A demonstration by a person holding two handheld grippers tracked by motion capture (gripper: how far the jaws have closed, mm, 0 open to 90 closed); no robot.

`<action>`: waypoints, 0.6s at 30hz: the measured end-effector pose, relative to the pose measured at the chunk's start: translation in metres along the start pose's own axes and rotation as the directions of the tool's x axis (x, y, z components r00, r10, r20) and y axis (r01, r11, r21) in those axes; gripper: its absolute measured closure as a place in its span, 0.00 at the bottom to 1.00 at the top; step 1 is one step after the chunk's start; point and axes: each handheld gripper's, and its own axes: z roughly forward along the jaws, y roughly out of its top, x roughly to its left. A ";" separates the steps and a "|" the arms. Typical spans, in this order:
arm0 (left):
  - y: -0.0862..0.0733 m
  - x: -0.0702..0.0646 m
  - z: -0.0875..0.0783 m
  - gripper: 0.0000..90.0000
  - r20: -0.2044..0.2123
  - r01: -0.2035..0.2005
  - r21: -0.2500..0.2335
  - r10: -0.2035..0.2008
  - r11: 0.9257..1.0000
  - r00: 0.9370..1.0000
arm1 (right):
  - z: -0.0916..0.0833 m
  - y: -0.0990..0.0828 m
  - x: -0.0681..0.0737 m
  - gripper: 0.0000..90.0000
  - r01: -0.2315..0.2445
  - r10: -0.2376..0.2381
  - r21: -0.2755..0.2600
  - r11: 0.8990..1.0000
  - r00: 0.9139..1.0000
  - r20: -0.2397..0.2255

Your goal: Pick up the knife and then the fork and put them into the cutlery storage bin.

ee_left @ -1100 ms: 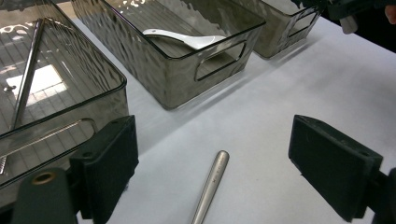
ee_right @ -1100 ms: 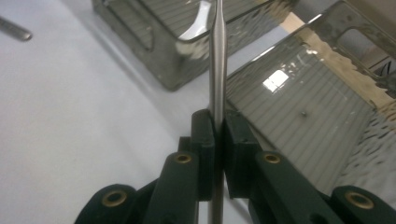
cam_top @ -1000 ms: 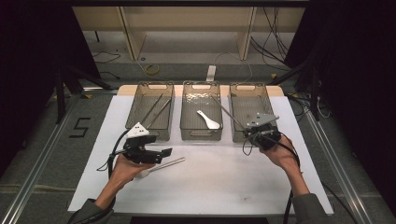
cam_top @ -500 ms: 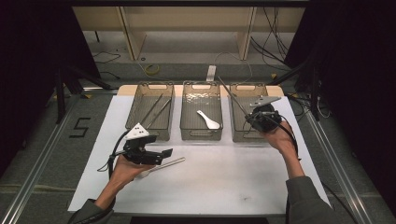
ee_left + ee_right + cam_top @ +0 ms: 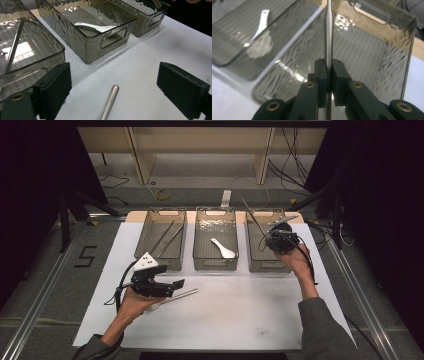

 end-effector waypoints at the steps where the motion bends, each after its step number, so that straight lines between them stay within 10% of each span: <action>1: 0.000 -0.001 0.001 0.13 -0.002 0.000 -0.002 0.000 1.000 1.000 | 0.003 0.000 -0.002 0.94 -0.016 0.016 0.007 1.000 1.000 0.006; 18: -0.001 -0.002 0.003 0.13 -0.012 -0.022 0.016 0.022 1.000 1.000 | 0.027 -0.005 -0.011 0.94 -0.139 0.133 0.104 0.985 0.990 0.055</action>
